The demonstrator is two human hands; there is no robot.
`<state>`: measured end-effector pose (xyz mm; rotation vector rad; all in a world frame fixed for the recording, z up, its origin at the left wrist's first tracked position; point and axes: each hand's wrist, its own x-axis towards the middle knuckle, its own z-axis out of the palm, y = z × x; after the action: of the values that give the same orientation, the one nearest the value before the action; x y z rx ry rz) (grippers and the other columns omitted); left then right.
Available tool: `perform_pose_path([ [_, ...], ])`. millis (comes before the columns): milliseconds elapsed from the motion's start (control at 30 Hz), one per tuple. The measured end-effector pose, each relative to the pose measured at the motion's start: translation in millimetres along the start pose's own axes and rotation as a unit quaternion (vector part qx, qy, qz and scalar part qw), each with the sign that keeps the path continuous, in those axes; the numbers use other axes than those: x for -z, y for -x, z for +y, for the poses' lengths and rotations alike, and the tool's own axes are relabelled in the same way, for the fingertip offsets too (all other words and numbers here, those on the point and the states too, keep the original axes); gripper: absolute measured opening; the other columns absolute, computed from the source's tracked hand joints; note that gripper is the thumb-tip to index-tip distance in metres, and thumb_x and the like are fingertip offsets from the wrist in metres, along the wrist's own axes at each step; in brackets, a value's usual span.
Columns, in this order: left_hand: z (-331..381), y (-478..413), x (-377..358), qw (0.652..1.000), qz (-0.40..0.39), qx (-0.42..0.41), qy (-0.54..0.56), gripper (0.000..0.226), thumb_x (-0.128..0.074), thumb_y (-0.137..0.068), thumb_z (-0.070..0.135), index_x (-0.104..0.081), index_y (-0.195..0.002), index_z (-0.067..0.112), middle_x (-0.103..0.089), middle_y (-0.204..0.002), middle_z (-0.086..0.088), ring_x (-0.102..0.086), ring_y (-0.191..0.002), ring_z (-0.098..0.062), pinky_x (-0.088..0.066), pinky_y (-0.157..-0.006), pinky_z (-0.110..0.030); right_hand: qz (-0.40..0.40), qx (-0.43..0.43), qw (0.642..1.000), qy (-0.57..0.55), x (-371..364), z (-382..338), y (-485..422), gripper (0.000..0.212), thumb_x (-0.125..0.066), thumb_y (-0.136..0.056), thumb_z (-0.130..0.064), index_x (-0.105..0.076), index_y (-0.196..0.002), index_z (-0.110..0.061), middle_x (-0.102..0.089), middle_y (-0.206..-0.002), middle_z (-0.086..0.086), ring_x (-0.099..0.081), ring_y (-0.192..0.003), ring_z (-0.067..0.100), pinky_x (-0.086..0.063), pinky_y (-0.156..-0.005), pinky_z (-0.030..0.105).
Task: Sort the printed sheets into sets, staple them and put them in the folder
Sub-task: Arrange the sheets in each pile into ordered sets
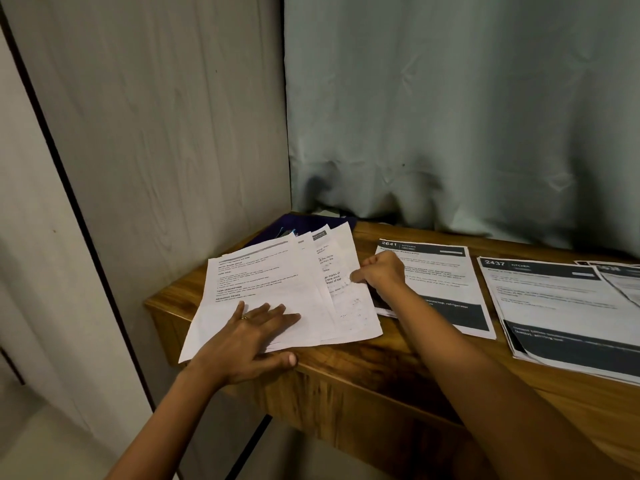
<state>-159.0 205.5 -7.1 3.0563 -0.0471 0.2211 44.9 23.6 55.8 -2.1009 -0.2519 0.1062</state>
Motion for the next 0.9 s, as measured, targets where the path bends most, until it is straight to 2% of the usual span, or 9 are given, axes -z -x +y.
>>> perform_pose_path([
  [167, 0, -1, 0, 1.000, 0.001, 0.006, 0.011, 0.095, 0.001, -0.067, 0.093, -0.013, -0.147, 0.045, -0.014, -0.159, 0.009, -0.014, -0.148, -0.021, 0.004, -0.117, -0.044, -0.017, -0.012, 0.995, -0.099, 13, -3, -8, 0.022, -0.081, -0.074, -0.016, -0.064, -0.086, -0.011, -0.065, -0.094, 0.003, -0.059, -0.085, 0.018, -0.049, -0.076, 0.034],
  [233, 1, 0, 1, 1.000, -0.005, 0.010, 0.017, 0.096, 0.002, -0.065, 0.094, -0.013, -0.147, 0.045, -0.013, -0.159, 0.010, -0.013, -0.148, -0.020, 0.004, -0.116, -0.040, 0.004, 0.011, 0.993, -0.114, 22, -6, -14, 0.017, -0.078, -0.077, -0.017, -0.062, -0.083, -0.015, -0.068, -0.098, 0.005, -0.063, -0.084, 0.021, -0.053, -0.080, 0.036],
  [300, 2, -1, 2, 1.000, -0.014, 0.014, 0.018, 0.097, 0.004, -0.063, 0.094, -0.013, -0.146, 0.047, -0.012, -0.159, 0.011, -0.012, -0.148, -0.019, 0.004, -0.115, -0.038, 0.035, 0.049, 0.992, -0.108, 34, -10, -21, 0.012, -0.076, -0.079, -0.015, -0.064, -0.083, -0.015, -0.069, -0.097, 0.007, -0.064, -0.084, 0.023, -0.053, -0.082, 0.035],
  [400, 3, -3, 5, 0.999, -0.022, 0.022, 0.019, 0.101, 0.007, -0.061, 0.095, -0.015, -0.146, 0.047, -0.013, -0.159, 0.012, -0.013, -0.148, -0.017, 0.003, -0.117, -0.039, 0.085, 0.103, 0.988, -0.082, 53, -17, -31, 0.012, -0.072, -0.080, -0.014, -0.070, -0.092, -0.012, -0.067, -0.089, 0.004, -0.061, -0.079, 0.020, -0.047, -0.073, 0.027],
  [533, 4, -3, 7, 0.999, -0.024, 0.027, 0.025, 0.103, 0.008, -0.060, 0.095, -0.018, -0.147, 0.046, -0.015, -0.159, 0.011, -0.014, -0.147, -0.017, 0.000, -0.119, -0.043, 0.147, 0.139, 0.972, -0.122, 77, -23, -40, 0.012, -0.069, -0.081, -0.011, -0.069, -0.092, -0.010, -0.064, -0.084, 0.003, -0.058, -0.075, 0.018, -0.042, -0.069, 0.023],
  [633, 5, -4, 8, 0.999, -0.027, 0.032, 0.024, 0.105, 0.009, -0.058, 0.096, -0.019, -0.147, 0.046, -0.016, -0.158, 0.012, -0.015, -0.147, -0.015, -0.001, -0.119, -0.044, 0.225, 0.164, 0.948, -0.155, 95, -29, -43, 0.016, -0.066, -0.084, -0.014, -0.068, -0.098, -0.007, -0.065, -0.088, 0.004, -0.058, -0.078, 0.016, -0.042, -0.071, 0.021],
  [767, 6, -5, 12, 0.998, -0.031, 0.038, 0.035, 0.108, 0.009, -0.057, 0.097, -0.023, -0.146, 0.044, -0.019, -0.158, 0.012, -0.018, -0.146, -0.015, -0.003, -0.120, -0.044, 0.274, 0.198, 0.917, -0.212, 110, -37, -45, 0.014, -0.064, -0.085, -0.014, -0.068, -0.096, -0.006, -0.063, -0.082, 0.001, -0.056, -0.074, 0.012, -0.046, -0.071, 0.021],
  [900, 7, -3, 14, 0.998, -0.027, 0.041, 0.044, 0.109, 0.008, -0.057, 0.097, -0.026, -0.146, 0.043, -0.021, -0.157, 0.013, -0.019, -0.146, -0.014, -0.004, -0.119, -0.045, 0.344, 0.262, 0.856, -0.283, 116, -44, -35, 0.010, -0.063, -0.089, -0.015, -0.064, -0.097, -0.010, -0.061, -0.086, -0.002, -0.055, -0.071, 0.001, -0.045, -0.068, 0.010],
])
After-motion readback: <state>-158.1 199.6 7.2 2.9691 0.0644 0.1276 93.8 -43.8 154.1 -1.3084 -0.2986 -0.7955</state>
